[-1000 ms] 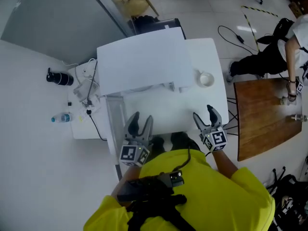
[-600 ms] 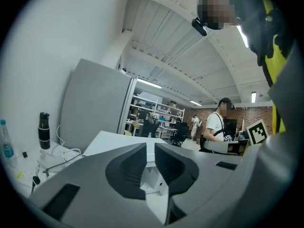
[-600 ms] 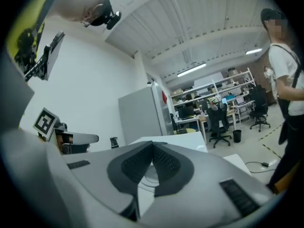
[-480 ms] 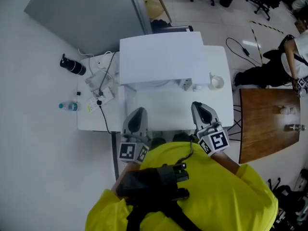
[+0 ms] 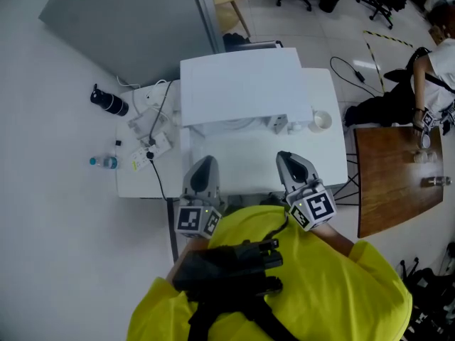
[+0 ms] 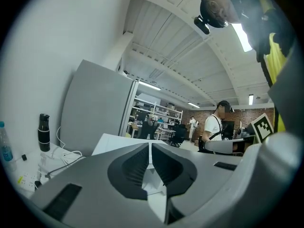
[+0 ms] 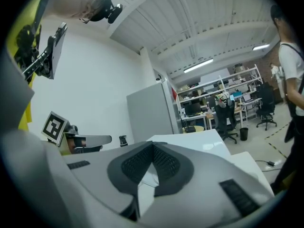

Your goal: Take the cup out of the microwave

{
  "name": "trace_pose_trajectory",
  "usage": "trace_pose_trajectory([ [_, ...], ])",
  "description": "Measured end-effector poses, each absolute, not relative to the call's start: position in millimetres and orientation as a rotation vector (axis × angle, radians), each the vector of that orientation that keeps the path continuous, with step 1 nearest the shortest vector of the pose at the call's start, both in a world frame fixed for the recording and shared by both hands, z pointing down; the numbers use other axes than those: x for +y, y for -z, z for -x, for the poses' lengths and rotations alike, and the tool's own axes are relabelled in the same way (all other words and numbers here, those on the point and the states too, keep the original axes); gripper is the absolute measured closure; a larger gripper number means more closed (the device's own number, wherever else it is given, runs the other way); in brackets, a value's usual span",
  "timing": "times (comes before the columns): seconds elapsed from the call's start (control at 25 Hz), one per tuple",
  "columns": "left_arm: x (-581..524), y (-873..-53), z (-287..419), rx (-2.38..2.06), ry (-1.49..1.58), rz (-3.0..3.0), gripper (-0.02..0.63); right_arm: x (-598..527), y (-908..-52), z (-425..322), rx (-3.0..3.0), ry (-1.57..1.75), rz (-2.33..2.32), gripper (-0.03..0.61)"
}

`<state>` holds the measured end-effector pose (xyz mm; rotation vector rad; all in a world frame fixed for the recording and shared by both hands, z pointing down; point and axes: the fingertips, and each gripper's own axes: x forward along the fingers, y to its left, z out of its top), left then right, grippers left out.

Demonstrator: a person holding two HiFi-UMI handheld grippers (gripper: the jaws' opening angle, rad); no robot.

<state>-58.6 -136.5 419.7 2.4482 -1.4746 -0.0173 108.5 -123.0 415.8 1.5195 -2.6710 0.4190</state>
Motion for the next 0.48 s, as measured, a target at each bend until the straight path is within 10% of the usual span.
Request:
trace_pose_trajectory([
  [0.48,-135.0,-424.3,59.5,-1.451,0.004,-2.442,0.603,-114.4,-420.9,-108.1,-2.635,-0.441,-1.548,0.575],
])
